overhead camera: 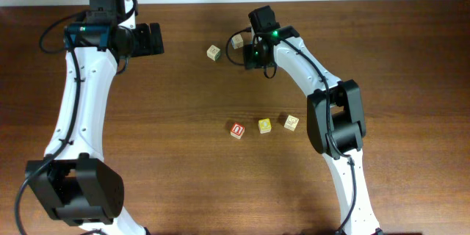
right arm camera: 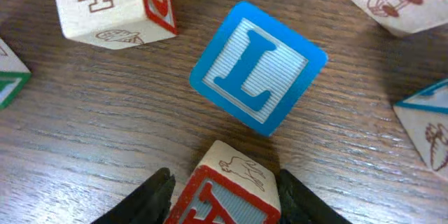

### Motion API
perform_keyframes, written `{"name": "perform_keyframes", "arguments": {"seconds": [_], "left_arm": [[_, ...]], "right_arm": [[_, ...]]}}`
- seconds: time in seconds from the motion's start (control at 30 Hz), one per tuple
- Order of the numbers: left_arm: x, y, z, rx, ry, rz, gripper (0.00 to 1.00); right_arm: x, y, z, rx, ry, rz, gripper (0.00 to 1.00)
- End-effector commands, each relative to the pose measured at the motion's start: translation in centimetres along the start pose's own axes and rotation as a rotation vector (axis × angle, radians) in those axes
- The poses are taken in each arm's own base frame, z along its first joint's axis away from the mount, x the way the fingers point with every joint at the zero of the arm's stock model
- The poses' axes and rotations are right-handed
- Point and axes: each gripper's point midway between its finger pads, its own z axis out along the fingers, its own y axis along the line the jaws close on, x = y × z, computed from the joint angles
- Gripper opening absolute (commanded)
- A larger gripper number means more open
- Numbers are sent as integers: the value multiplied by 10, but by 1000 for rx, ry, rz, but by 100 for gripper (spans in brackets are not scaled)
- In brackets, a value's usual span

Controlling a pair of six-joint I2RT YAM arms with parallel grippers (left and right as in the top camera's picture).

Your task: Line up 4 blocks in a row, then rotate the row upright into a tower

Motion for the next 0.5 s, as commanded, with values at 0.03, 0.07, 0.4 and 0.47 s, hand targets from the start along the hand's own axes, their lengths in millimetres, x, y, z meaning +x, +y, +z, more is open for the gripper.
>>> {"name": "perform_keyframes", "arguments": {"seconds": [0.03, 0.07, 0.4, 0.47], "left_arm": [[-7, 0, -4, -1, -21, 2, 99], [-7, 0, -4, -1, -21, 2, 99], [-7, 0, -4, -1, -21, 2, 99], [-7, 0, -4, -1, -21, 2, 99]], "right_arm": [[15, 2, 1, 1, 61, 35, 40], [17, 6, -2, 1, 68, 27, 40], [25, 8, -12, 148, 63, -14, 48], [15, -17, -16, 284, 13, -14, 56]]}}
